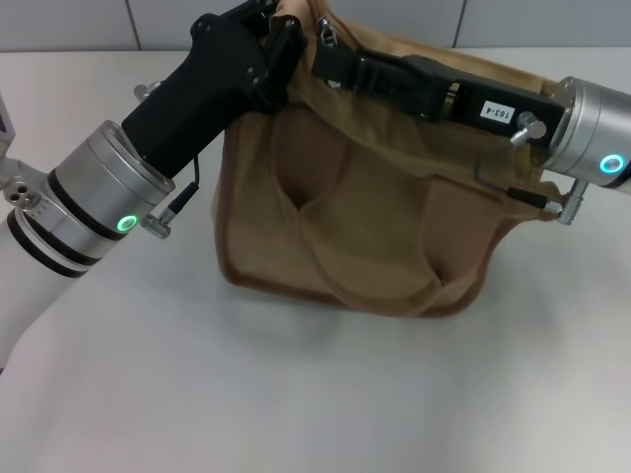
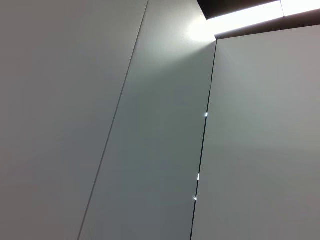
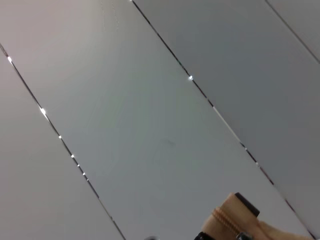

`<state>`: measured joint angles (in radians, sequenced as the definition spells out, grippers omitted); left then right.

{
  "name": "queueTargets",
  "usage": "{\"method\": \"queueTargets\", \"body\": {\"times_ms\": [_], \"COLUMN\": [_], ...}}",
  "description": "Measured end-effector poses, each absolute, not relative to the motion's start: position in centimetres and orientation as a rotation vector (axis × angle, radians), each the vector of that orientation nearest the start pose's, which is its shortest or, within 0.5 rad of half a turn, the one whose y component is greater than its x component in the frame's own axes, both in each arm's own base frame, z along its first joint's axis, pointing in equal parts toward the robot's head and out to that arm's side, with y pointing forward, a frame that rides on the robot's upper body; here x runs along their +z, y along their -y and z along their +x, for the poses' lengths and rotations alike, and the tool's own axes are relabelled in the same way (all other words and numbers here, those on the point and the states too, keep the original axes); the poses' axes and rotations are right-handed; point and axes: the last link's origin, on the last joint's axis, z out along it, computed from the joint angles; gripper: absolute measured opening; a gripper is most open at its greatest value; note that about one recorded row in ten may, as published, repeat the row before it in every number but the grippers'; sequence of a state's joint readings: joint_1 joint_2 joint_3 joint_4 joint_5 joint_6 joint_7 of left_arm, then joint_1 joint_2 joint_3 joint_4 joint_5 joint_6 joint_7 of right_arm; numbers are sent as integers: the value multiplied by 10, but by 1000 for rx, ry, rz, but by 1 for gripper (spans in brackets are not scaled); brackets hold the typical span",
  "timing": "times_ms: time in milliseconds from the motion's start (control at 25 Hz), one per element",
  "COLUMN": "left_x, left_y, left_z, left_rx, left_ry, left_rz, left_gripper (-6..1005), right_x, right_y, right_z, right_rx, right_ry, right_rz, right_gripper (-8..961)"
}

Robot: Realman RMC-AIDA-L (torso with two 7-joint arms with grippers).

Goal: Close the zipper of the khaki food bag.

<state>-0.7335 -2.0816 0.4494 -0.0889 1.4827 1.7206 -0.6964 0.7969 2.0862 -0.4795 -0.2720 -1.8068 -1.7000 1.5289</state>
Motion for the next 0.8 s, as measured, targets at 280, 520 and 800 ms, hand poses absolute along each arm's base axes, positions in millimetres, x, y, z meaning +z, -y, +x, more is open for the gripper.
{"method": "queueTargets", "body": {"times_ms": [280,520,800], "left_x": [-34,-34,-34], "left_y": [-331,-331,-330], "left_z": [-181,-181,-183], "left_rx": [-1594,-1594,-1591], "left_ry": [347,348,355], "left_rz": [-2126,-2127,-2119], "left_gripper": [30,30,30], "right_x": [-22,-24,-23], "right_y": [-356,-356,-355], "right_z": [162,159,164], "right_rx": [1502,1486,1488], "right_ry": [-914,-906,-922], "right_rz": [-2648,-2671,-2647], "right_gripper": [369,137,24]}}
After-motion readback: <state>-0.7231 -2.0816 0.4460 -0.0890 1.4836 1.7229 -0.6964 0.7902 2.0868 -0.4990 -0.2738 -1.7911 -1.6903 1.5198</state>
